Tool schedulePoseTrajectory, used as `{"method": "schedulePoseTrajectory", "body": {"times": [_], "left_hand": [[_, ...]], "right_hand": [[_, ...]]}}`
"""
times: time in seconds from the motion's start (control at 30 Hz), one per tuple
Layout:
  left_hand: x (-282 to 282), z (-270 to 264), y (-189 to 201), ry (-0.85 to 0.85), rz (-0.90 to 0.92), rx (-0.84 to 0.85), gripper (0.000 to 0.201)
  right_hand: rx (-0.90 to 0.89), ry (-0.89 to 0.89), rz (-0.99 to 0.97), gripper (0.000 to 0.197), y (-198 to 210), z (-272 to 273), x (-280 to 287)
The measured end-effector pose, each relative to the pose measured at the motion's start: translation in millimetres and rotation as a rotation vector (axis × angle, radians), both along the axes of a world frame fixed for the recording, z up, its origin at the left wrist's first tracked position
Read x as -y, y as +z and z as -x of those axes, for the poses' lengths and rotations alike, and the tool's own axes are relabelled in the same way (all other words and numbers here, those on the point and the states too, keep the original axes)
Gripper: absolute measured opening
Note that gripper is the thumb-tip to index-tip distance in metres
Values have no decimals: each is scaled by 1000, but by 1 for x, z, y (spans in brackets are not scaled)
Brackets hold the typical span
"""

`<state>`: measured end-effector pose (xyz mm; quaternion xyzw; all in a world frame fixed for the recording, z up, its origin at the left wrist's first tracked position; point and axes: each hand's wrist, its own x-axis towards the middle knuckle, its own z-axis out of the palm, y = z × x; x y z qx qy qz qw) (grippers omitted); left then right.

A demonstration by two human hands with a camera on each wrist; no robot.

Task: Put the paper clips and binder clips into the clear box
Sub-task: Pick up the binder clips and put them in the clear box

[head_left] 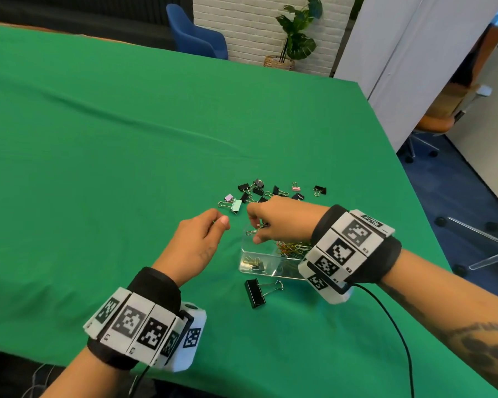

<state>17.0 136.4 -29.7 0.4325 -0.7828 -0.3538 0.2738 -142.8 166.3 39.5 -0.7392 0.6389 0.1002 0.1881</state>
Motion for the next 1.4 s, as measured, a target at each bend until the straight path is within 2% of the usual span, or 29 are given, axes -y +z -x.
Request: {"method": "schedulePoseTrajectory", "body": {"times": [0.17, 0.27, 0.37, 0.57, 0.67, 0.77, 0.8, 0.9, 0.97, 1.03, 1.13, 1.3, 1.4], "left_hand": [[-2, 3, 4, 0, -6, -2, 27], [-3, 5, 5, -6, -6, -14, 28], [-4, 4, 5, -10, -4, -9, 29], [-4, 3, 6, -1, -4, 20, 28], [-4, 2, 4, 5, 60, 100, 26], [-2, 0, 5, -56, 61, 121, 16], [-2, 1, 6, -101, 52, 142, 21], [-4, 9, 8, -219, 60, 301, 57], [-4, 17, 12, -219, 78, 376, 65], [1, 25, 18, -213, 101, 438, 61], [9, 34, 24, -245, 122, 505, 59], [7, 41, 23, -291, 90, 510, 59], [10, 41, 24, -304, 75, 519, 60]], "right_hand": [[67, -53, -38, 32, -1, 4, 0], [30, -56, 6, 26, -3, 5, 2], [-23, -35, 85, 23, -4, 5, 3], [-13, 53, 86, 15, -7, 1, 5], [-10, 77, 172, 14, -3, 6, 3], [32, 19, 275, 15, 8, 18, -6], [59, -15, 294, 13, 10, 24, -11], [192, -136, 319, 13, 11, 50, -29], [271, -231, 351, 23, 3, 67, -44], [322, -295, 354, 33, -9, 78, -58], [341, -344, 255, 43, -27, 85, -72], [347, -420, 60, 84, -39, 81, -84], [315, -439, 98, 80, -41, 83, -77]]}}
